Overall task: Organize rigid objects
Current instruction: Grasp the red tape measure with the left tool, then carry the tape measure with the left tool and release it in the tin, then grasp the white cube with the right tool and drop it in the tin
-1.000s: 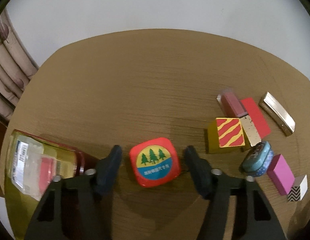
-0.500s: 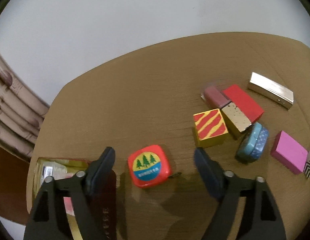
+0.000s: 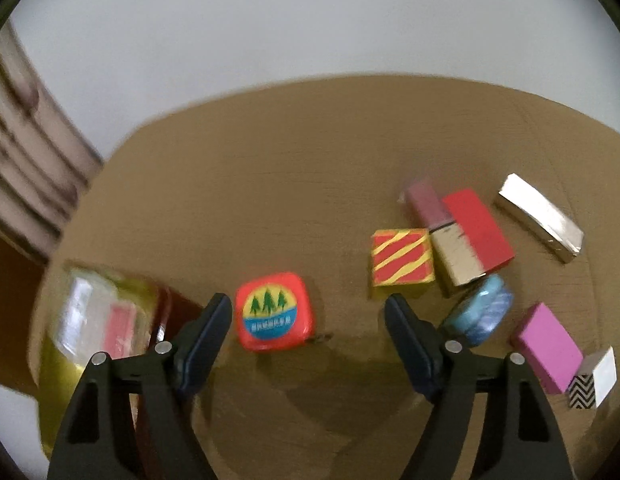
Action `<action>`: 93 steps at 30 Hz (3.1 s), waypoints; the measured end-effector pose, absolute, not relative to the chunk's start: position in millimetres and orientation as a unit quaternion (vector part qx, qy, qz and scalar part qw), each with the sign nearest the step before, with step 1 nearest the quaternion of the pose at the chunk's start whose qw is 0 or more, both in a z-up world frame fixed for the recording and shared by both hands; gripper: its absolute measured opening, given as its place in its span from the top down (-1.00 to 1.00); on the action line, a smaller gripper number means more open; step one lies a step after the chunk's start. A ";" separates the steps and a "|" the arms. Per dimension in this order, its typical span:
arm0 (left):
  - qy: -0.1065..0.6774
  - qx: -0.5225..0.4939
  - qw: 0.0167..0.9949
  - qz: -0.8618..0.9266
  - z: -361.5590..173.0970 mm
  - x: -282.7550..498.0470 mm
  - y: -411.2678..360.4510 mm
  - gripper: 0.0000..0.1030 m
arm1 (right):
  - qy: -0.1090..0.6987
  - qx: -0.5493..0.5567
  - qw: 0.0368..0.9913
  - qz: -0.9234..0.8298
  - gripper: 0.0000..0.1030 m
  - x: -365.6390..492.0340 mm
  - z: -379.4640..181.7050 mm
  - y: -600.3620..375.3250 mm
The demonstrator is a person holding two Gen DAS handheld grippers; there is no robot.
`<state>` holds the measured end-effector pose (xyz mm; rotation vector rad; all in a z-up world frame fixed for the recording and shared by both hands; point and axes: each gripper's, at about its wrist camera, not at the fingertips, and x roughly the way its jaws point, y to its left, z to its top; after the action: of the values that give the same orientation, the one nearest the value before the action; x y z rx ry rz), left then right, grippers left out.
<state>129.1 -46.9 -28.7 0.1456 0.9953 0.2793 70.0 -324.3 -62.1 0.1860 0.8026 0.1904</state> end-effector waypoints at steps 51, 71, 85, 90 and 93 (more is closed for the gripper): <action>0.527 -0.073 0.847 0.009 12.2 42.9 132.9 0.17 | 0.417 0.079 0.901 0.094 -0.32 81.5 -73.3 -315.5; 0.477 -0.039 0.876 0.064 22.3 39.9 113.8 -0.13 | 0.388 0.097 0.907 0.133 -0.32 67.5 -64.4 -321.5; 0.444 -0.094 0.888 0.067 32.4 -119.0 97.5 -0.41 | 0.403 -0.010 0.889 0.216 -0.32 59.6 -50.4 -252.2; 0.464 -0.121 0.875 0.064 18.6 -132.9 102.0 -0.41 | 0.420 0.005 0.883 0.208 -0.29 74.5 -59.7 -255.8; 0.470 -0.136 0.870 0.062 12.1 -135.1 102.3 -0.41 | 0.430 -0.014 0.882 0.194 0.41 76.6 -64.0 -252.7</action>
<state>-135.1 102.3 12.1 -0.2847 0.9833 0.1292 76.6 -252.7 -64.0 -0.0300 0.8950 0.4033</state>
